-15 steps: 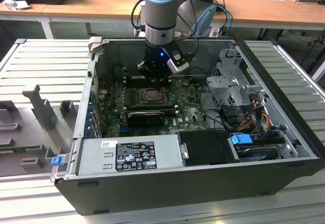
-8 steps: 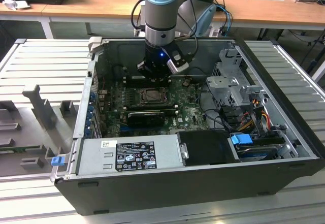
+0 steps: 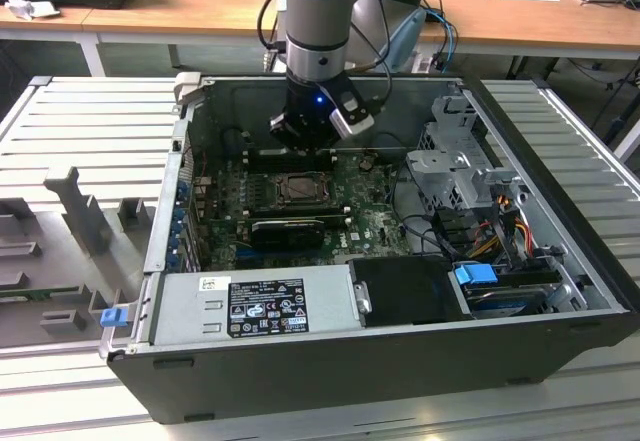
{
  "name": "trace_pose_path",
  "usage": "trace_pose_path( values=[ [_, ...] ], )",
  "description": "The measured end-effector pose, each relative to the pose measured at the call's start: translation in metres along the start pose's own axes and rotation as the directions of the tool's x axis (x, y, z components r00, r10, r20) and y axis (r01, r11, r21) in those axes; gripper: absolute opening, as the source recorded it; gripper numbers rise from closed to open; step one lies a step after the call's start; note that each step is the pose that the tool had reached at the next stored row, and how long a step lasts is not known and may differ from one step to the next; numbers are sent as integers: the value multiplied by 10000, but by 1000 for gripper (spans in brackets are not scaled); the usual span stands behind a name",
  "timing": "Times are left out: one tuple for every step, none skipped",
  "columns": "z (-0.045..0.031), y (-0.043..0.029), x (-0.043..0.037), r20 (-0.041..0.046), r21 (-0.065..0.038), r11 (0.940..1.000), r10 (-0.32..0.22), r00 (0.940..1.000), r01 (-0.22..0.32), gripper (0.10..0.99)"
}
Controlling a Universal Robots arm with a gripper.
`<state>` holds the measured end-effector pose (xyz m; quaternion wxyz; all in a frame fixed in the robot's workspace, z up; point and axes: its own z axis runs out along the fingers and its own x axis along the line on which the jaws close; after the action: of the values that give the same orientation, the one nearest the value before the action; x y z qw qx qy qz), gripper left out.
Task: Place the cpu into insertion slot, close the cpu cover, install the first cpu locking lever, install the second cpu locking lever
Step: 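Install the first cpu locking lever, then install the second cpu locking lever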
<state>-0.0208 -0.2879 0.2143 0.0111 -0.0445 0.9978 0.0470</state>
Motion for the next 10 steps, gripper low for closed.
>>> trace_pose_path(
  values=[
    [-1,-7,0,0,0,10000,-1,10000,1,106],
    [-1,-15,1,1,0,10000,0,10000,0,106],
    [-2,-23,2,1,-1,10000,1,10000,-1,106],
    [-2,-26,2,1,-1,10000,1,10000,-1,106],
    [-3,-29,2,0,0,10000,0,10000,0,106],
    [-3,-32,3,1,0,10000,0,10000,0,106],
    [-3,-35,3,1,-1,10000,0,10000,0,106],
    [-3,-38,3,1,0,10000,0,10000,0,106],
    [-4,-43,4,0,1,10000,0,10000,0,106],
    [-4,-46,4,1,-1,10000,1,10000,-1,106]
  ],
)
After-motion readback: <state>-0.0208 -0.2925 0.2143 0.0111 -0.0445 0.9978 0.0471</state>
